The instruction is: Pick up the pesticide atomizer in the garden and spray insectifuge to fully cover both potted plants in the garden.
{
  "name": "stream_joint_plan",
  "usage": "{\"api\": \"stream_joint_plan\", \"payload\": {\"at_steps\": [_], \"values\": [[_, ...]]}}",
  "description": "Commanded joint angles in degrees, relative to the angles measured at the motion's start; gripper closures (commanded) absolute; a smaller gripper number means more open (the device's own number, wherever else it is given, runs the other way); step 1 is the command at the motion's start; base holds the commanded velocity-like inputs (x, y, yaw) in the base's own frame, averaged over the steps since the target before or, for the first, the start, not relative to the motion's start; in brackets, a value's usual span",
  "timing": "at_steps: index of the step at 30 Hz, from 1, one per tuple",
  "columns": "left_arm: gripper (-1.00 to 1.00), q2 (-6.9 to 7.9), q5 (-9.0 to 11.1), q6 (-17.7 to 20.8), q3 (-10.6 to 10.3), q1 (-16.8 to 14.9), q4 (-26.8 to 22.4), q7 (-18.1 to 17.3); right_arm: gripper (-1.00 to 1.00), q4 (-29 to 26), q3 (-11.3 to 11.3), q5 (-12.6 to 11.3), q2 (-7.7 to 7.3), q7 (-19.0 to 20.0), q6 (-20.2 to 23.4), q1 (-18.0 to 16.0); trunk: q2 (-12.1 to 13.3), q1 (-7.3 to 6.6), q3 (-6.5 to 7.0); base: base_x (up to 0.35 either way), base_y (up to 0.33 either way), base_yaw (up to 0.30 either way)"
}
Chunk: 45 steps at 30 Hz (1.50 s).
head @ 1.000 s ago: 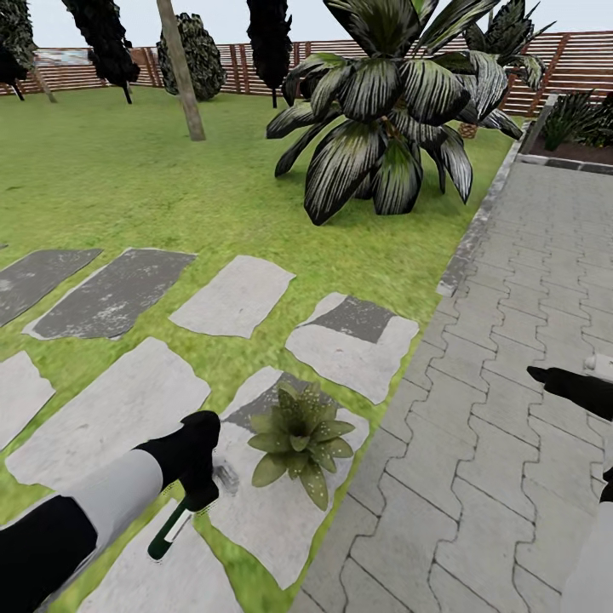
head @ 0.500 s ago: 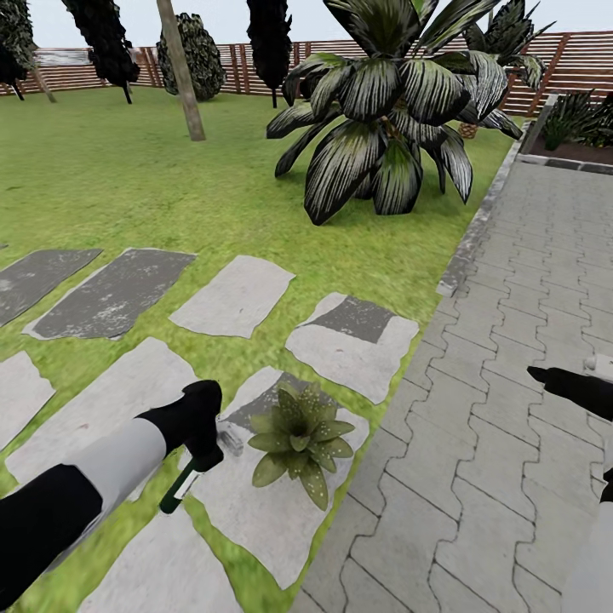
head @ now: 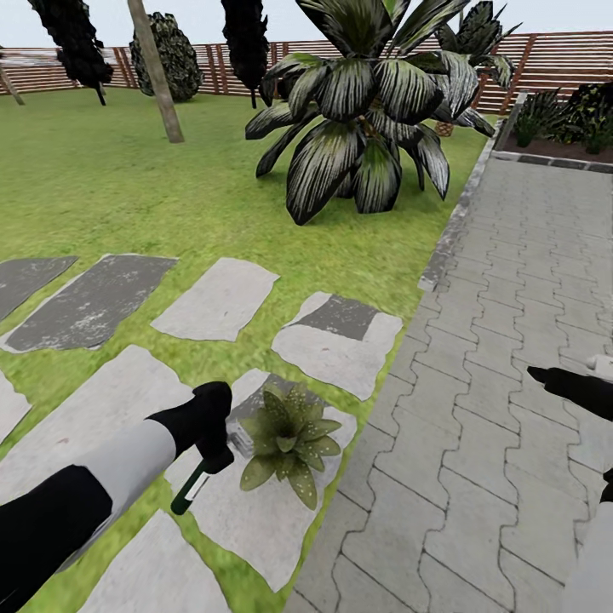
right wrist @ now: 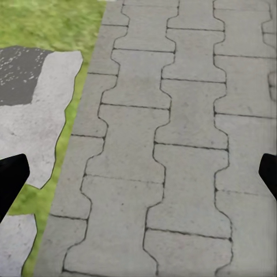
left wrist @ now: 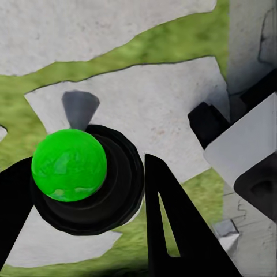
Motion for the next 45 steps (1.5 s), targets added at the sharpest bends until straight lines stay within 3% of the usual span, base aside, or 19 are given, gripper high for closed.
{"api": "stream_joint_plan", "payload": {"at_steps": [1, 7, 16, 36, 45], "values": [[1.00, 0.07, -0.5, 0.3, -0.1, 0.1, -0.2, -0.6, -1.00, -0.1, 0.0, 0.6, 0.00, 0.6, 0.2, -0.1, 0.0, -0.01, -0.04, 0.000, 0.000, -0.018], [1.00, 0.41, -0.5, 0.3, -0.1, 3.3, -0.1, -0.6, -1.00, 0.0, 0.0, 0.6, 0.04, 0.6, 0.2, -0.1, 0.0, -0.01, -0.04, 0.000, 0.000, -0.003], [1.00, 0.53, -0.5, 0.3, -0.1, 4.9, 0.0, -0.6, -1.00, 0.0, 0.0, 0.6, 0.06, 0.6, 0.2, -0.1, 0.0, -0.01, -0.04, 0.000, 0.000, 0.000], [1.00, 0.36, -0.5, 0.3, -0.1, 4.4, -0.1, -0.5, -1.00, -0.1, 0.0, 0.6, 0.04, 0.6, 0.2, -0.1, 0.0, -0.01, -0.04, 0.000, 0.228, -0.111], [1.00, 0.31, -0.5, 0.3, -0.2, 1.3, -0.1, -0.5, -1.00, 0.0, 0.0, 0.6, 0.04, 0.6, 0.2, -0.1, 0.0, -0.01, -0.04, 0.000, 0.034, -0.007]]}}
